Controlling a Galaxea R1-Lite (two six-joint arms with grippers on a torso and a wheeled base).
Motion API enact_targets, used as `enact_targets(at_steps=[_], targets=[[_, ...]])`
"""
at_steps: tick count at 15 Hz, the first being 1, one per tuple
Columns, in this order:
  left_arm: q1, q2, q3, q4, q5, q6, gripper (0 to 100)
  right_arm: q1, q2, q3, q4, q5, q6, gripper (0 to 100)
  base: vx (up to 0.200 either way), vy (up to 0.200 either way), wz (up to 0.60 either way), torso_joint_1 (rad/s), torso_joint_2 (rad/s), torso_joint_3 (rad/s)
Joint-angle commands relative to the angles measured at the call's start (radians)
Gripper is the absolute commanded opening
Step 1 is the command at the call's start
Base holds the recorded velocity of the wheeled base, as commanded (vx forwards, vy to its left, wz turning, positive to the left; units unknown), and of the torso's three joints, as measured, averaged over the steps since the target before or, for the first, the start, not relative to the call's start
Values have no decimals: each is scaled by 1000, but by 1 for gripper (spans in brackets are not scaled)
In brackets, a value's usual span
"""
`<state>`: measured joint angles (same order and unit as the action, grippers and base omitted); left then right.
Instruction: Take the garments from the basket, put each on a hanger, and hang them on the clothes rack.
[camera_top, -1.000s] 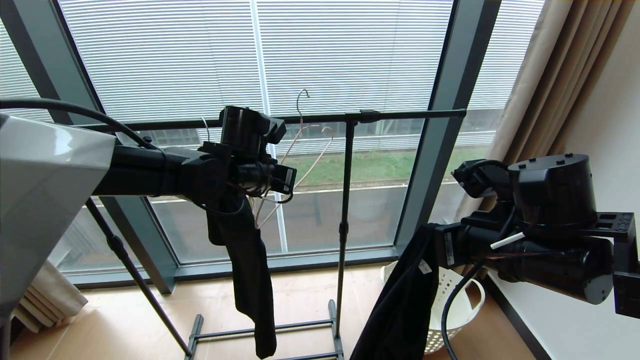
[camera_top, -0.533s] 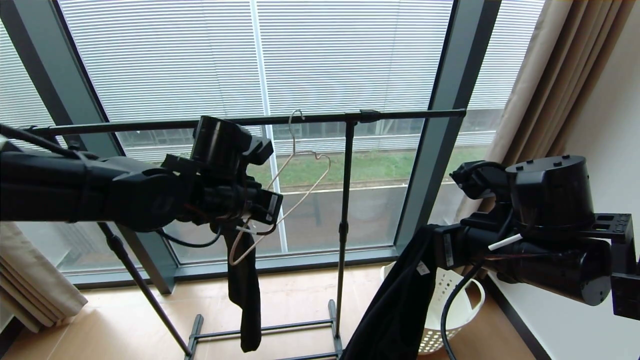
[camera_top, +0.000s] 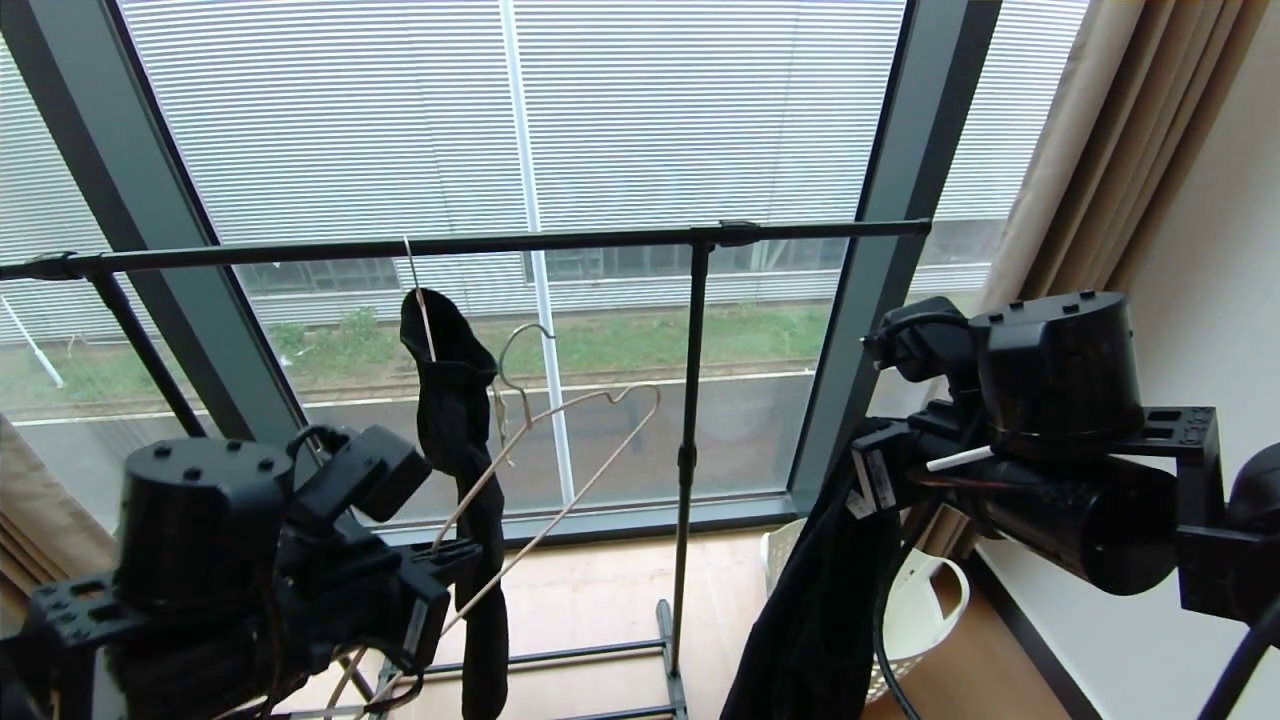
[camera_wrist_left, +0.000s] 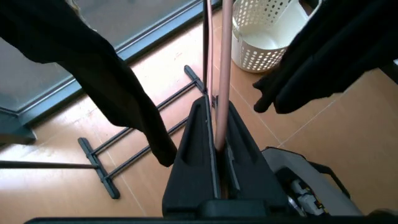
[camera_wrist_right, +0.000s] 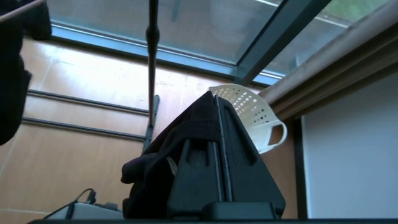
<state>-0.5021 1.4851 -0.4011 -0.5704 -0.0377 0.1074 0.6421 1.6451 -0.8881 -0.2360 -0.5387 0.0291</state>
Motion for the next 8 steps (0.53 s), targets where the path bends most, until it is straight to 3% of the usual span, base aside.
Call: enact_targets(at_steps=[1, 4, 8], targets=[[-16, -85, 214, -186, -90, 47, 0, 2, 73, -55, -2, -26, -14, 0, 0, 0, 0, 0, 0, 0], [-42, -83, 246, -218, -176, 46, 0, -9, 156, -146, -2, -66, -31, 0, 0, 0, 0, 0, 0, 0], [-87, -60, 235, -220, -199, 43, 0, -36, 213, -253, 3, -67, -35, 0, 0, 0, 0, 0, 0, 0]])
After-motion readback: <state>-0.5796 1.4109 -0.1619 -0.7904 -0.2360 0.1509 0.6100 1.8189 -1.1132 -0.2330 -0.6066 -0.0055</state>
